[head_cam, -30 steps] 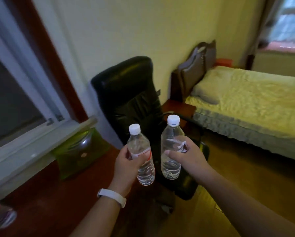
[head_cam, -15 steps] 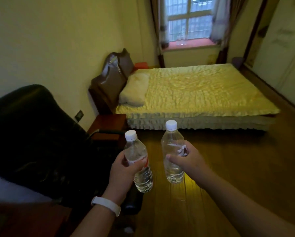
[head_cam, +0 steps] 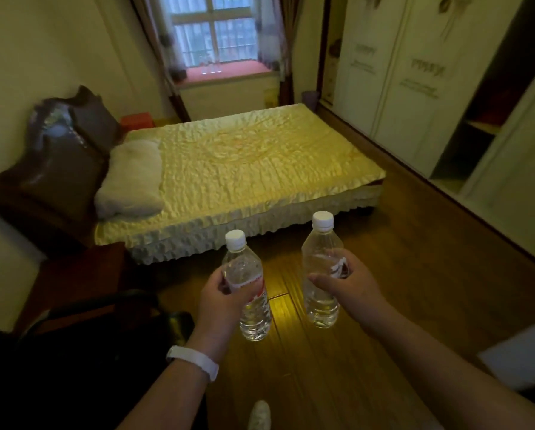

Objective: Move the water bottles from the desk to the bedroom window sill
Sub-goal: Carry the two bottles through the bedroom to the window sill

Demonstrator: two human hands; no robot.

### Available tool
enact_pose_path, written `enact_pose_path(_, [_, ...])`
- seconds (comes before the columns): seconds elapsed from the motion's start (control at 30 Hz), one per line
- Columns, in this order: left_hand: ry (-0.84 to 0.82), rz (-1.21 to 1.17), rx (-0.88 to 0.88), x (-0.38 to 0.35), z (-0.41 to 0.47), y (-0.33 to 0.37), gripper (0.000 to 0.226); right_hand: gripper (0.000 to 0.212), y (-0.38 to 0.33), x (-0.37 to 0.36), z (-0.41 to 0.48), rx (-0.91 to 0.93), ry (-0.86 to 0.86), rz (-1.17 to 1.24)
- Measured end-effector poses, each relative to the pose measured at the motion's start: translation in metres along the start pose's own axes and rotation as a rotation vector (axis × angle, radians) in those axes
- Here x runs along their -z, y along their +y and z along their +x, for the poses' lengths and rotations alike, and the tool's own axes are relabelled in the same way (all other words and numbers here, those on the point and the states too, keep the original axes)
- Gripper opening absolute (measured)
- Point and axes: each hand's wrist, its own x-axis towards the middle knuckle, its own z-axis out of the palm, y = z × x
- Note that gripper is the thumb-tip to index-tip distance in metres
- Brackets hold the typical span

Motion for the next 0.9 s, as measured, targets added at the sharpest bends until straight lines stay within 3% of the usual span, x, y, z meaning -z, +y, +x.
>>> enact_pose_path(0.43, [-0.279, -0.026, 0.036, -0.040, 0.191, 0.023, 0.044, 0.042, -0.018, 0.004, 0.109, -0.051, 0.315, 0.042])
enact_pose_path(0.73, [-0.444, 0.005, 0.063, -0.120, 0.268, 0.031, 0.040, 0.042, -0.001, 0.057, 0.165, -0.093, 0.501, 0.085])
enact_pose_path(0.9, [-0.461, 0.032, 0.060, -0.179, 0.316, 0.029, 0.038, 0.043, 0.017, 0.096, 0.224, -0.127, 0.510, 0.145])
